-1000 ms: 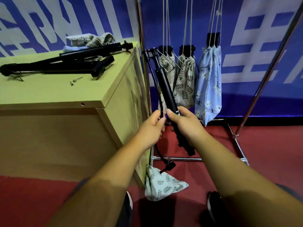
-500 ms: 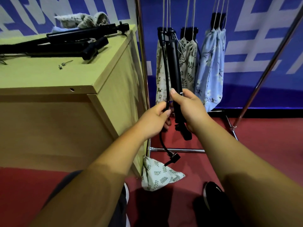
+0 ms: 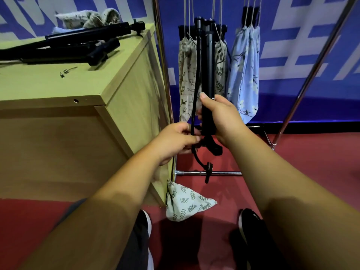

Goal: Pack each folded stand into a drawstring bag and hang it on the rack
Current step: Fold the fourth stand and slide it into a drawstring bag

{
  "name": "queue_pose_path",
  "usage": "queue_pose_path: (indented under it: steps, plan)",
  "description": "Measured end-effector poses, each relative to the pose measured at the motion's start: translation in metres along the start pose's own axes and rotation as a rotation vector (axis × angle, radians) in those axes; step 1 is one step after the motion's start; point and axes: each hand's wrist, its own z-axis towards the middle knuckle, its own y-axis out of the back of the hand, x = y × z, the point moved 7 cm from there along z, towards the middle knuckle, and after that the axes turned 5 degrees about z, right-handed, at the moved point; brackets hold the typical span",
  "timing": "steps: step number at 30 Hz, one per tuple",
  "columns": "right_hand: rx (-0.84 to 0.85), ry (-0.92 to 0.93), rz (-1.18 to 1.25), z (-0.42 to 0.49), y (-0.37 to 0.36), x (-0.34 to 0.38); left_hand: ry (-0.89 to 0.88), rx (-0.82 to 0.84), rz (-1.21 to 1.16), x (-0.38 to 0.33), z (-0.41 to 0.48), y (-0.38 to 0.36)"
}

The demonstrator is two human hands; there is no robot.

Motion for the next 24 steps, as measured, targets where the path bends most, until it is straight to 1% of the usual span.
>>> queue_pose_path:
  steps: [3, 7, 9, 13, 15, 17, 20, 22, 24]
  plan:
    - [-0.029, 0.005, 0.016, 0.001, 0.004, 0.003, 0.001, 0.023, 0.005, 0.001, -0.001, -0.001]
    - [-0.103, -0.011, 0.021, 0.002, 0.010, 0.005, 0.002, 0.067, -0.065, -0.001, -0.003, -0.008]
    - [-0.128, -0.009, 0.010, 0.003, 0.010, 0.004, -0.007, 0.078, -0.053, -0.003, -0.002, -0.010]
    - [-0.095, -0.005, 0.011, -0.001, 0.007, 0.004, -0.028, 0.082, -0.007, -0.005, -0.002, -0.012]
    - [-0.064, 0.030, 0.018, -0.005, 0.005, 0.005, -0.030, 0.080, 0.026, -0.003, 0.000, -0.013]
    - [-0.037, 0.051, 0.008, -0.006, 0.006, 0.003, -0.079, 0.036, 0.157, -0.004, 0.002, -0.011]
    - [-0.027, 0.047, 0.010, -0.006, 0.006, 0.000, -0.214, -0.016, 0.526, -0.006, 0.010, -0.006]
    - [-0.010, 0.025, 0.003, -0.006, 0.004, -0.002, -0.259, -0.010, 0.673, -0.003, 0.013, -0.006]
    - [0.000, 0.020, -0.013, -0.007, 0.002, -0.003, -0.293, 0.078, 0.710, -0.002, 0.013, -0.011]
